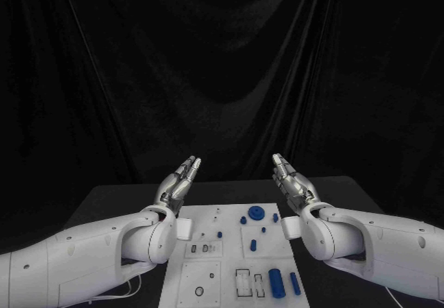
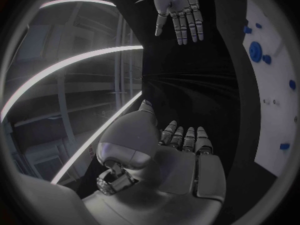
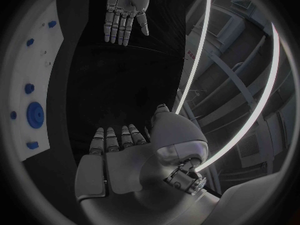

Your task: Assemble the parts on the task board

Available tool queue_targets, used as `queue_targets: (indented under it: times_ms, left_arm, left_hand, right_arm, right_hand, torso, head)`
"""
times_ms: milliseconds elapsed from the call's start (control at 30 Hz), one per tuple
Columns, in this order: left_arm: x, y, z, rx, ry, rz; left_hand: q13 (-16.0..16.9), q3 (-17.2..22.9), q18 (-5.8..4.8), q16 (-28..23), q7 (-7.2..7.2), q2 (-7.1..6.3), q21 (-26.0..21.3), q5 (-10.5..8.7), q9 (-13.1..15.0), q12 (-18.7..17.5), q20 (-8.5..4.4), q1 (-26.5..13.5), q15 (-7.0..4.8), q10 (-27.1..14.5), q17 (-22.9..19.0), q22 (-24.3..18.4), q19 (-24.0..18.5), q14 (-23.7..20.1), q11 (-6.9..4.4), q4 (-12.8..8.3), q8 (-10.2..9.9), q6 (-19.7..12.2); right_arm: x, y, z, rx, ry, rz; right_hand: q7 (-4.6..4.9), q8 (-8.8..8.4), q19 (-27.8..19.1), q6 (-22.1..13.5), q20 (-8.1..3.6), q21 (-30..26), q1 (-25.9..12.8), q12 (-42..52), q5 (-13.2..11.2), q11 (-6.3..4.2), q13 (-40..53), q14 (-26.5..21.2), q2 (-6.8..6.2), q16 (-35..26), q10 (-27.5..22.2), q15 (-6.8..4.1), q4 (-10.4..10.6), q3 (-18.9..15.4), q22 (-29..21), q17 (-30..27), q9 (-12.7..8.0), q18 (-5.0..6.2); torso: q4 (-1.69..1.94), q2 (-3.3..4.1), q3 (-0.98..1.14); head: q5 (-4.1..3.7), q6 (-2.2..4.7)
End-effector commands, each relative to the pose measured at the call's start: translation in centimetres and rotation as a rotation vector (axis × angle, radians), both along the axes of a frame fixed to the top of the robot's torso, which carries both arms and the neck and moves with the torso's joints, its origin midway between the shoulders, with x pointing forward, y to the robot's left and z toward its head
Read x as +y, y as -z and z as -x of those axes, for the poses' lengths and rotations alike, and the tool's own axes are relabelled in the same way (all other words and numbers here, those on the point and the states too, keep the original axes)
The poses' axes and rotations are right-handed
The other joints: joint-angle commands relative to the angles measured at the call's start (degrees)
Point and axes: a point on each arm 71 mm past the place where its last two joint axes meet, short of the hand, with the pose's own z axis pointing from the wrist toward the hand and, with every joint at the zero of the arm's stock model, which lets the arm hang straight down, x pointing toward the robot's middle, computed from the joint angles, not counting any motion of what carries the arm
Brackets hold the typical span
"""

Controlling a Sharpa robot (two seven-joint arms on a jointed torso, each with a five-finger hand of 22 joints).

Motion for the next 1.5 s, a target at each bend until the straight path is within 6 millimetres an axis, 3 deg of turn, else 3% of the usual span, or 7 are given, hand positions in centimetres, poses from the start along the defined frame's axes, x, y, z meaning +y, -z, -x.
queue_targets:
  times_ms: [33,400,433,800,1033,1267,1500]
  left_arm:
    - [-0.8,-1.0,0.0,-0.039,0.117,0.215]
    - [-1.1,-1.5,-0.1,-0.05,0.181,0.314]
    - [-0.7,-1.2,-0.6,-0.054,0.226,0.349]
    - [-0.7,-1.2,-0.7,-0.084,0.264,0.318]
    - [-0.7,-1.3,-0.5,-0.129,0.294,0.283]
    - [0.2,-1.4,-0.6,-0.206,0.329,0.205]
    - [1.8,-1.4,-0.8,-0.221,0.334,0.165]
  left_hand:
    - [-0.1,-0.9,0.47,-0.2,-0.13,0.53,-0.3,0.7,0.1,-0.4,-5.79,2.5,-5.75,0.1,0.0,-0.1,0.0,0.0,-0.71,0.5,0.4,0.8]
    - [-0.1,-1.0,0.62,-0.2,-0.26,0.42,-0.3,0.69,0.2,-0.4,-5.63,2.6,-5.79,0.1,0.0,-0.1,0.0,0.0,-0.83,0.5,0.4,1.0]
    - [-0.1,-1.0,0.65,-0.2,-0.25,0.39,-0.3,0.7,0.2,-0.4,-5.6,2.7,-5.78,0.1,0.0,-0.1,0.0,0.0,-0.82,0.5,0.4,1.1]
    - [-0.1,-1.2,0.96,-0.2,0.05,0.45,-0.3,-0.25,0.2,-0.4,-5.05,2.4,-5.52,0.1,0.0,-0.1,0.0,0.0,-0.52,0.6,0.5,1.5]
    - [-0.1,-0.9,0.99,-0.2,0.6,1.32,-0.3,-0.28,0.1,-0.4,-4.44,2.0,-4.89,0.1,0.0,-0.1,0.0,0.0,0.1,0.6,0.4,0.9]
    - [-0.1,-0.6,0.87,-0.2,1.02,1.29,-0.3,0.2,0.2,-0.4,-4.12,2.2,-4.44,0.1,0.0,-0.1,0.0,0.0,0.56,0.5,0.4,1.1]
    - [-0.1,-0.4,0.87,-0.2,1.45,1.18,-0.3,0.29,0.2,-0.4,-3.5,2.7,-3.88,0.1,0.0,-0.1,0.0,0.0,1.01,0.4,0.5,1.7]
  right_arm:
    - [0.5,-0.1,0.0,0.047,-0.078,-0.118]
    - [0.5,-0.1,0.0,0.051,-0.084,-0.124]
    - [0.4,0.1,-0.3,0.068,-0.139,-0.153]
    - [0.3,0.1,-0.3,0.053,-0.179,-0.132]
    - [-0.1,0.0,-0.4,0.028,-0.209,-0.094]
    - [-0.2,-0.6,-1.2,-0.043,-0.3,0.028]
    - [0.2,-2.5,-2.8,-0.176,-0.451,0.297]
  right_hand:
    - [-0.21,0.22,0.0,0.3,-6.3,-0.2,1.7,-0.3,0.1,-0.29,-0.1,0.0,0.22,-0.2,0.1,-11.14,0.2,-0.7,-0.1,-0.1,0.1,0.73]
    - [0.88,0.28,0.0,0.6,-4.08,-0.2,2.0,-0.3,-0.4,0.94,-0.1,0.0,0.03,-0.2,0.1,-9.66,0.3,-0.6,-0.1,-0.1,0.2,1.33]
    - [1.19,0.26,0.0,0.6,-3.36,-0.2,2.0,-0.3,-0.4,1.42,-0.1,0.0,0.03,-0.2,0.1,-9.08,0.3,-0.5,-0.1,-0.1,0.1,1.46]
    - [2.88,0.33,0.0,0.9,0.55,-0.2,1.9,-0.3,0.0,3.57,-0.1,0.0,0.16,-0.2,0.1,-5.69,0.4,-0.3,-0.1,-0.1,0.2,2.02]
    - [3.12,0.34,0.0,1.0,8.86,-0.2,1.6,-0.3,0.5,6.24,-0.1,0.0,0.05,-0.2,0.1,1.77,0.4,-0.1,-0.1,-0.1,0.2,2.17]
    - [9.95,2.54,3.9,10.4,18.14,1.9,6.4,0.0,2.3,10.56,0.1,0.3,-2.21,-0.1,0.5,10.39,-0.7,1.5,1.2,0.1,1.6,2.37]
    - [8.11,2.64,21.6,10.4,18.61,7.5,11.7,1.5,2.2,15.93,0.7,12.1,-4.21,2.6,3.0,14.83,0.4,2.4,3.2,1.8,1.4,-0.87]
  torso:
    - [-0.01,-0.02,0.01]
    - [-0.01,-0.02,0.01]
    - [-0.08,-0.07,0.01]
    - [-0.12,-0.11,0.01]
    - [-0.14,-0.11,-0.01]
    - [-0.14,-0.07,-0.02]
    - [-0.14,-0.06,-0.03]
  head:
    - [-0.01,0.0]
    - [-0.01,0.0]
    - [0.43,-1.98]
    - [0.73,-2.58]
    - [1.11,-3.89]
    - [1.89,-6.04]
    - [2.83,-9.86]
